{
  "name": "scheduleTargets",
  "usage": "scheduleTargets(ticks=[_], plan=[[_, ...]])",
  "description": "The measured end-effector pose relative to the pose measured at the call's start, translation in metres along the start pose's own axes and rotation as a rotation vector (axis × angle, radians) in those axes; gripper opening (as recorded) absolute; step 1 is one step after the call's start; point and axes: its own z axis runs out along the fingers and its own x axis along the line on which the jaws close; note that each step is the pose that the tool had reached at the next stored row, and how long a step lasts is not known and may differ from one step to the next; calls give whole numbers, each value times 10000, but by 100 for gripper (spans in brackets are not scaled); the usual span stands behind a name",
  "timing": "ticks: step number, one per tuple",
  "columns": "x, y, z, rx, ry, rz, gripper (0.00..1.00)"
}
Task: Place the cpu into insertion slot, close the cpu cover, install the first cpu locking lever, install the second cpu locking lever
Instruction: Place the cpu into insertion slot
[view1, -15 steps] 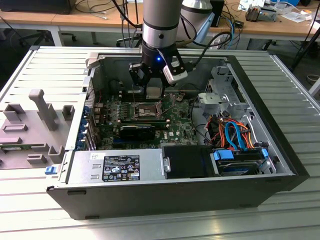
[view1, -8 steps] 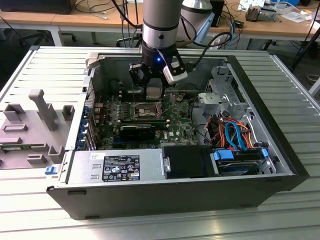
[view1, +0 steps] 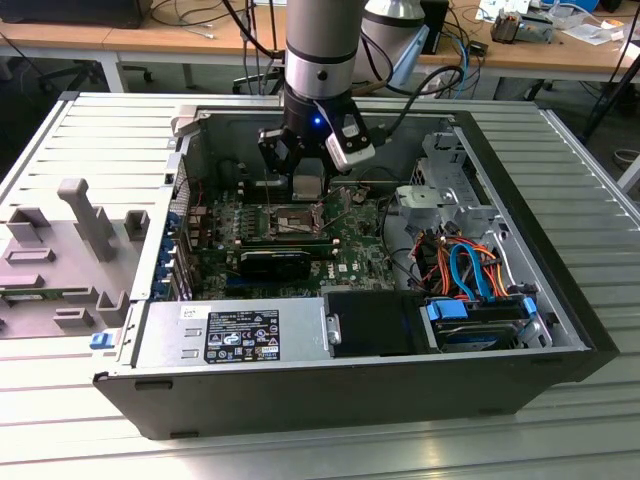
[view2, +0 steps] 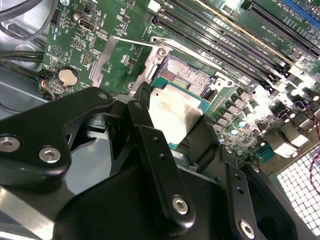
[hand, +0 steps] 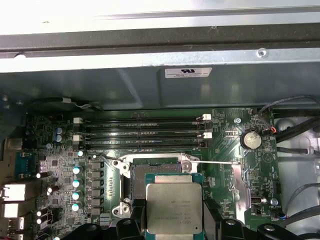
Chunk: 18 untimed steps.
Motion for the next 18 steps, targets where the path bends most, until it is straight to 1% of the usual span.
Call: scheduleTargets(ticks=[18], plan=[[-1, -20, 30, 0, 0, 0, 54]])
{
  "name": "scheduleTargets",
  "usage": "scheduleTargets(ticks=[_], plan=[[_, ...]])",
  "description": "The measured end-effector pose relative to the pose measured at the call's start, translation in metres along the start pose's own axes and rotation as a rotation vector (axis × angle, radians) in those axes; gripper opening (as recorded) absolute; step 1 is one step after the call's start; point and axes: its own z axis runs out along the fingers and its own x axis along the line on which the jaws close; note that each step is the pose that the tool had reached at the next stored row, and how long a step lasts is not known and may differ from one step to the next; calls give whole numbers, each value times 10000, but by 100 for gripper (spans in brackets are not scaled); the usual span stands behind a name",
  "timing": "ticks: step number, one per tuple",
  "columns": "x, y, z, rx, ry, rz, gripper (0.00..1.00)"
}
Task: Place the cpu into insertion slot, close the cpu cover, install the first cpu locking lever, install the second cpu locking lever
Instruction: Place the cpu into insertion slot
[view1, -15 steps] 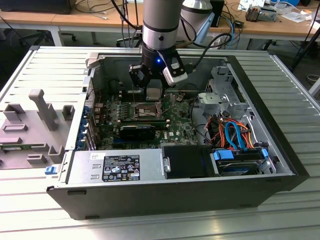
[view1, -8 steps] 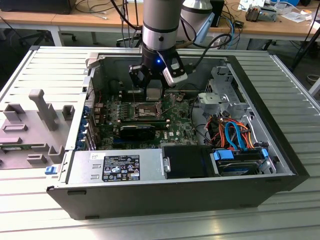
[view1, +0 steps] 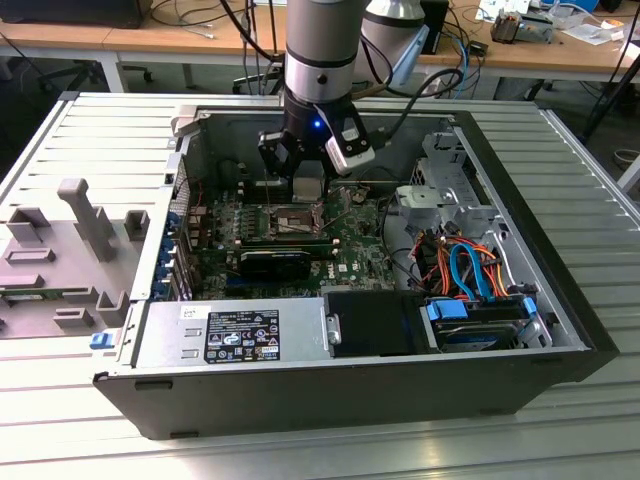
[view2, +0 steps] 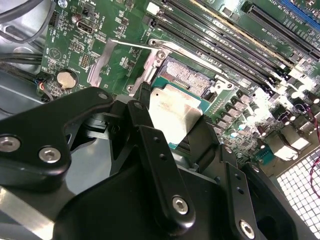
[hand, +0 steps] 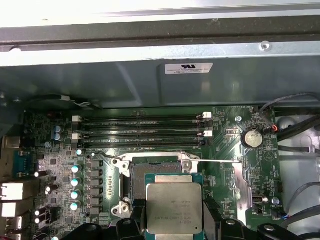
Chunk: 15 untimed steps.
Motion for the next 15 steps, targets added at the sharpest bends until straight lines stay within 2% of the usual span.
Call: scheduleTargets(ticks=[15], plan=[[-1, -16, 22, 0, 0, 0, 54]])
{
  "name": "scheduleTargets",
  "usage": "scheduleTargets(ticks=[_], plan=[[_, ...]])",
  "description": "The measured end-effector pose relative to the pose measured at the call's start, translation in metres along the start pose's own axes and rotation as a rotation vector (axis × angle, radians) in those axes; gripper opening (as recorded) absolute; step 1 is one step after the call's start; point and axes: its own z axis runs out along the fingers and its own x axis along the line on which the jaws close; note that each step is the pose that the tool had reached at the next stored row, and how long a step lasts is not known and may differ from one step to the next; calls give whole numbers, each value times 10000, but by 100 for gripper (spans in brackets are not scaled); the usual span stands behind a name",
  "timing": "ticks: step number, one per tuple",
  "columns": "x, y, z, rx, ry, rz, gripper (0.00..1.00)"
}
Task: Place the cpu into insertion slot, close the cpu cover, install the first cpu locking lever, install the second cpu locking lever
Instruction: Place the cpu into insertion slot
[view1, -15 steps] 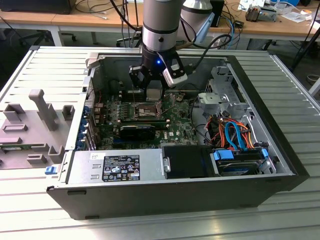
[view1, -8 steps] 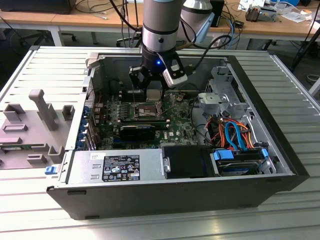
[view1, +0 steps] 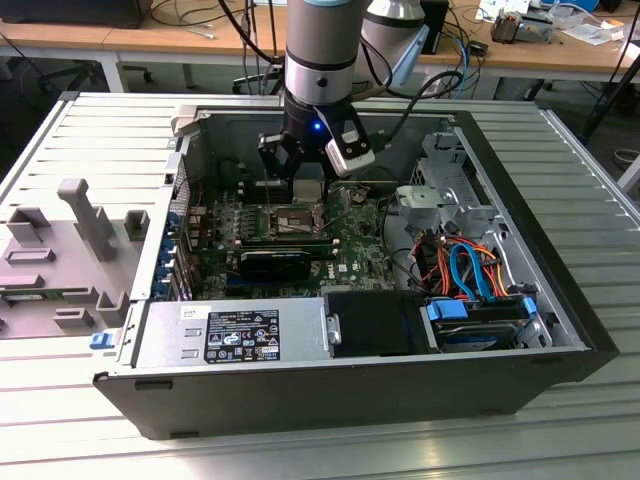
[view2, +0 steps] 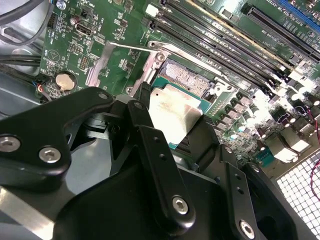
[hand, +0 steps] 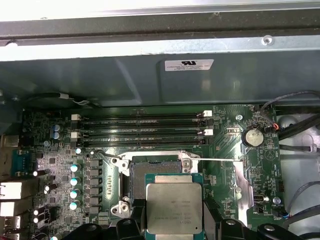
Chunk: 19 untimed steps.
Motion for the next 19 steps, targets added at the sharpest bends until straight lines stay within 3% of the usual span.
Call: scheduleTargets(ticks=[19], plan=[[-1, -32, 27, 0, 0, -1, 54]])
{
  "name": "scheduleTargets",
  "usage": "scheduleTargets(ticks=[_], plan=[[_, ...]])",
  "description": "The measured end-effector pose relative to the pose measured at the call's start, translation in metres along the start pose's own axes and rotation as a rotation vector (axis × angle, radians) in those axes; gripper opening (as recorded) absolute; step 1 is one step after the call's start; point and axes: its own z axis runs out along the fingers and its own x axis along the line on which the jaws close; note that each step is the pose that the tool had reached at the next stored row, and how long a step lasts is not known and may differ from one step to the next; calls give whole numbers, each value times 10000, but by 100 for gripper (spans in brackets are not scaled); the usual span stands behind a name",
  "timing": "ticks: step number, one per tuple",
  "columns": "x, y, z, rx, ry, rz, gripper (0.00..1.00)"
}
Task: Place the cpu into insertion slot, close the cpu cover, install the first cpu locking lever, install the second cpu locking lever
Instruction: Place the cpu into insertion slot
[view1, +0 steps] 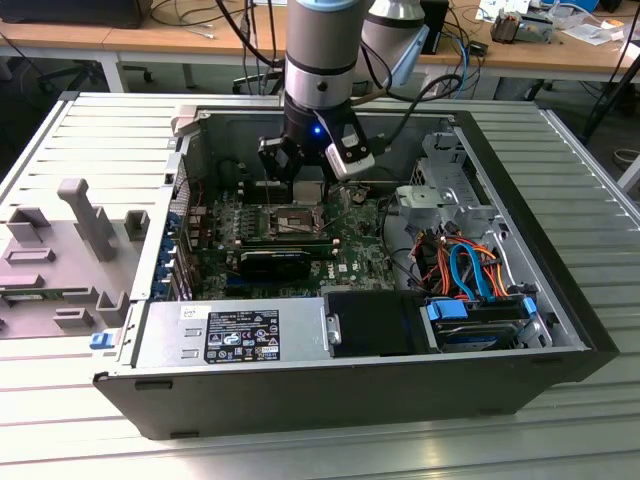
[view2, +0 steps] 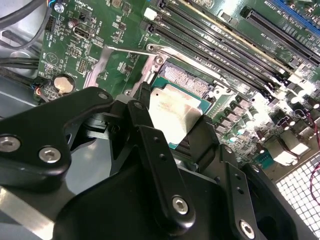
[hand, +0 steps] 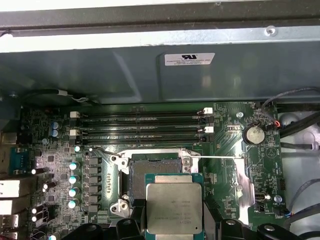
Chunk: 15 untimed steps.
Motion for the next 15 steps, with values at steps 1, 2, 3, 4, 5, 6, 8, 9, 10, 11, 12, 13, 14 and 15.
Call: scheduleTargets(ticks=[1, 2, 3, 4, 5, 6, 8, 9, 10, 11, 12, 13, 14, 15], plan=[[0, -4, 1, 0, 0, 0, 54], [0, -6, 3, -2, -1, 0, 54], [0, -7, 3, 0, -1, 1, 54], [0, -8, 2, 1, 0, 0, 54], [0, -8, 3, 0, 0, 0, 54], [0, -8, 3, 0, 0, 0, 54], [0, -9, 4, 0, -1, 10, 54], [0, -9, 4, 0, -3, 31, 54], [-1, -9, 3, -1, -5, 60, 54], [-1, -9, 4, -2, -10, 106, 54], [-1, -9, 4, -3, -13, 142, 54], [0, -9, 4, -4, -17, 192, 54], [0, -9, 4, -5, -21, 232, 54], [-1, -9, 5, -6, -27, 304, 54]])
